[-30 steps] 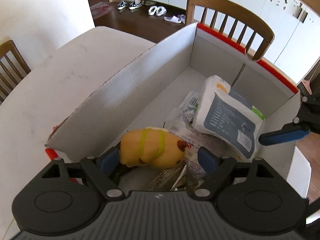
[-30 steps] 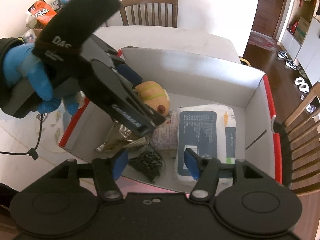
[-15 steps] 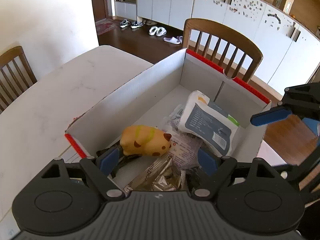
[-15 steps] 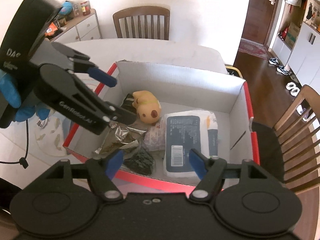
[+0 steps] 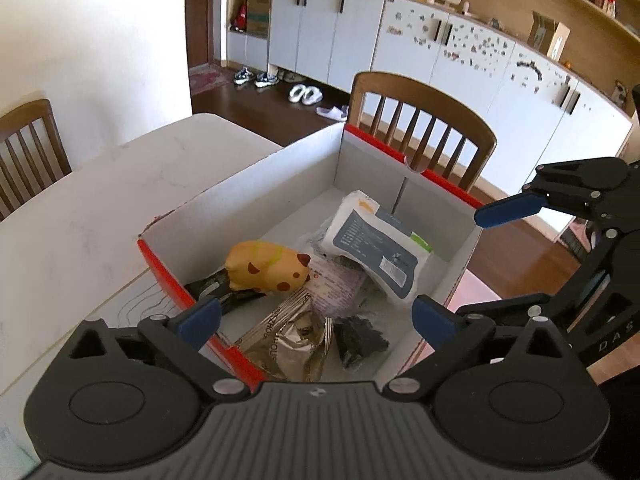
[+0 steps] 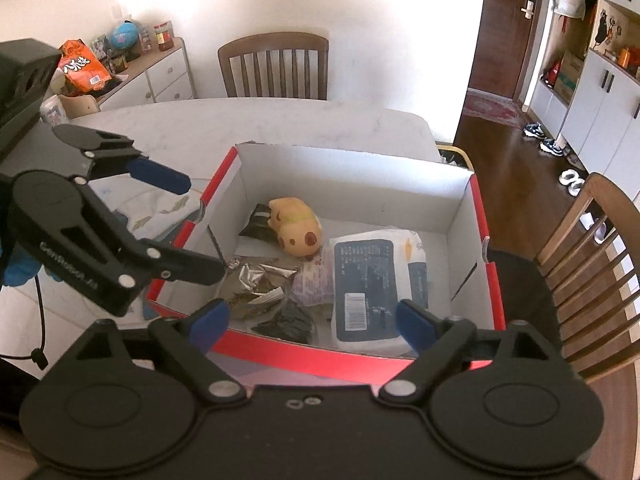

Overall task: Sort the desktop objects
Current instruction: 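Withdraw both open tools from the box toward the green stick and cable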

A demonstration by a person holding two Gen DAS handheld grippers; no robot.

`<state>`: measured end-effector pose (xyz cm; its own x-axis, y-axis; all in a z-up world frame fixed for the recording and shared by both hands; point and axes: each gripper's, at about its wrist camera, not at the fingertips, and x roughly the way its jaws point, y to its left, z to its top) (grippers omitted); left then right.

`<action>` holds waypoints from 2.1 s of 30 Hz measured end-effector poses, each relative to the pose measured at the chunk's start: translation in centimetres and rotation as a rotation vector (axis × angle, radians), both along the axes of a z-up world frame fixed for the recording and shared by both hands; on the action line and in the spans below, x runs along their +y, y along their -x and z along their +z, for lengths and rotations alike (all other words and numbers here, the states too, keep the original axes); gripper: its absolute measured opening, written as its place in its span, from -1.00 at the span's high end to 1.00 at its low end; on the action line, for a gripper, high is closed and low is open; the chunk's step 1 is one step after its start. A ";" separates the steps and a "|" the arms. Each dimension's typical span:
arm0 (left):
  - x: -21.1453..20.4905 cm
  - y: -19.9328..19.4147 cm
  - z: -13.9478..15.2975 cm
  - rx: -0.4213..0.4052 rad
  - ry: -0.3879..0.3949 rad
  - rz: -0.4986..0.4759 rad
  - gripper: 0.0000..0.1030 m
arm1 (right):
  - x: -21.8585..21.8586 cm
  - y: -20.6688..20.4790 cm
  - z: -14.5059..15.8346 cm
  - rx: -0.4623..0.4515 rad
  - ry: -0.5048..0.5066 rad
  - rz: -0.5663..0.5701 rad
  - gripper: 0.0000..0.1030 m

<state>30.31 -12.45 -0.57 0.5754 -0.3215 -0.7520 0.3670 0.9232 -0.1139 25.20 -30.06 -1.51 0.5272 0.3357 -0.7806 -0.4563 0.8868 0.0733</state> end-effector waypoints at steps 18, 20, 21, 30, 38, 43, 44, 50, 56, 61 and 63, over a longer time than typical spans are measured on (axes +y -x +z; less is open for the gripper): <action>6.3 6.0 0.6 -0.070 0.081 0.042 -0.99 | 5.3 3.0 0.9 -0.052 0.001 -0.109 -0.83; 7.3 6.6 0.5 -0.073 0.079 0.053 -0.99 | 6.2 3.3 0.9 -0.058 0.001 -0.111 -0.83; 7.8 6.9 0.4 -0.076 0.076 0.059 -0.99 | 6.7 3.4 0.9 -0.060 -0.003 -0.113 -0.83; 13.1 9.0 0.9 -0.137 0.055 0.132 -0.99 | 10.9 4.6 0.8 -0.102 -0.014 -0.128 -0.82; 16.8 10.1 0.8 -0.158 0.030 0.151 -0.99 | 15.2 5.8 0.7 -0.121 -0.017 -0.109 -0.82; 19.4 10.6 0.5 -0.163 0.034 0.177 -0.99 | 18.4 6.4 0.3 -0.120 -0.012 -0.080 -0.82; 19.9 10.7 0.3 -0.163 0.036 0.178 -0.98 | 19.0 6.5 0.2 -0.120 -0.012 -0.073 -0.82; 22.9 11.2 -0.6 -0.165 0.030 0.186 -0.99 | 22.8 7.1 -0.8 -0.116 -0.009 -0.041 -0.81; 25.2 11.8 -2.5 -0.169 0.019 0.191 -0.99 | 25.9 7.4 -1.7 -0.139 -0.022 -0.047 -0.77; 26.8 12.2 -3.8 -0.186 0.003 0.191 -0.99 | 27.7 7.4 -2.7 -0.140 -0.023 -0.040 -0.75; 27.3 12.3 -4.5 -0.190 -0.007 0.179 -0.99 | 28.5 7.3 -3.2 -0.137 -0.016 -0.034 -0.74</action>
<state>18.00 14.88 -5.05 0.7540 -0.1968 -0.6268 0.2116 0.9760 -0.0519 17.86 -1.60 -4.69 0.6401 0.3274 -0.6950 -0.4322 0.9014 0.0266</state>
